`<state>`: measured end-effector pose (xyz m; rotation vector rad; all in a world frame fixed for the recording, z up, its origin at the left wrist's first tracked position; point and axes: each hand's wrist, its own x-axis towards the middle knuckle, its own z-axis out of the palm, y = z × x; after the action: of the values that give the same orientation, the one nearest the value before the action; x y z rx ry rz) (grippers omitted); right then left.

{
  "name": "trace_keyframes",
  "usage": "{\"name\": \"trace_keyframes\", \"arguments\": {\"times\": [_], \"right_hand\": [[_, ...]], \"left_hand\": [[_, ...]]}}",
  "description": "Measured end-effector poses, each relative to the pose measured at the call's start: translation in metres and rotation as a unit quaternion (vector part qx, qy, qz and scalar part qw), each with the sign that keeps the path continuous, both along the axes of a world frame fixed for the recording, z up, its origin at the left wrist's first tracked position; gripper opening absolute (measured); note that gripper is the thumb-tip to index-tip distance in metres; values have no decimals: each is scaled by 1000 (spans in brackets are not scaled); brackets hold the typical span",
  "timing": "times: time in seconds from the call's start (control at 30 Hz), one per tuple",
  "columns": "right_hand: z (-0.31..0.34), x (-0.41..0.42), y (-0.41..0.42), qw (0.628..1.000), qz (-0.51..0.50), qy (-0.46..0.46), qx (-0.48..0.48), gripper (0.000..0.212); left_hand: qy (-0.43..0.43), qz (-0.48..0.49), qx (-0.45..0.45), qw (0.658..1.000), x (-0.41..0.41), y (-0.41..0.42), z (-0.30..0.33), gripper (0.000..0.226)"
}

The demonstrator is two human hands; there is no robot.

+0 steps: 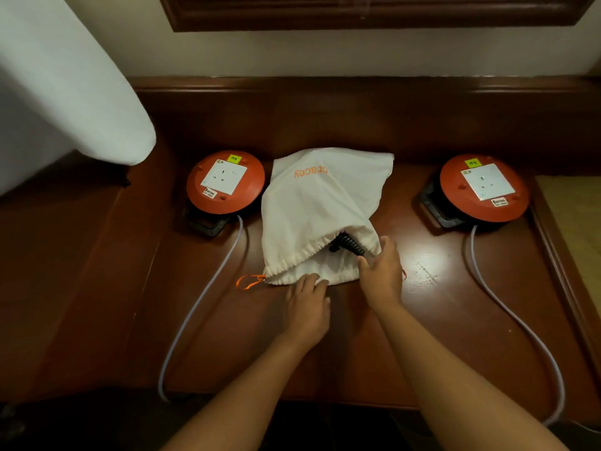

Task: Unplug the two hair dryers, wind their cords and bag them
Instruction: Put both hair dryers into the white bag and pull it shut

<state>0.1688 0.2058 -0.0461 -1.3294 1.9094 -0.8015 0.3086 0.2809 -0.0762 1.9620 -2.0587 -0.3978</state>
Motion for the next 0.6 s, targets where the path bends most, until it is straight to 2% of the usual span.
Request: {"name": "trace_keyframes", "arguments": {"times": [0.07, 0.1, 0.17, 0.23, 0.3, 0.37, 0.5, 0.6], "right_hand": [[-2, -3, -1, 997, 29, 75, 7, 59], [-1, -4, -2, 992, 43, 122, 10, 61], [0, -6, -3, 976, 61, 211, 8, 56], [-1, -12, -4, 965, 71, 251, 12, 42], [-1, -20, -5, 965, 77, 250, -1, 20], [0, -30, -8, 972, 69, 221, -44, 5], [11, -53, -6, 983, 33, 154, -94, 9], [13, -67, 9, 987, 21, 120, -102, 11]], "left_hand": [[14, 39, -104, 994, 2, -8, 7, 36], [11, 63, -127, 990, 3, -13, 13, 36], [-7, 107, -124, 987, 6, -25, 26, 45], [-19, 133, -86, 987, 11, -35, 33, 57], [-41, 145, -52, 987, 21, -44, 34, 64], [-56, 151, -30, 986, 32, -50, 32, 57], [28, 114, -32, 993, 44, -48, 34, 11], [100, 108, -79, 986, 44, -35, 36, 7]]}}
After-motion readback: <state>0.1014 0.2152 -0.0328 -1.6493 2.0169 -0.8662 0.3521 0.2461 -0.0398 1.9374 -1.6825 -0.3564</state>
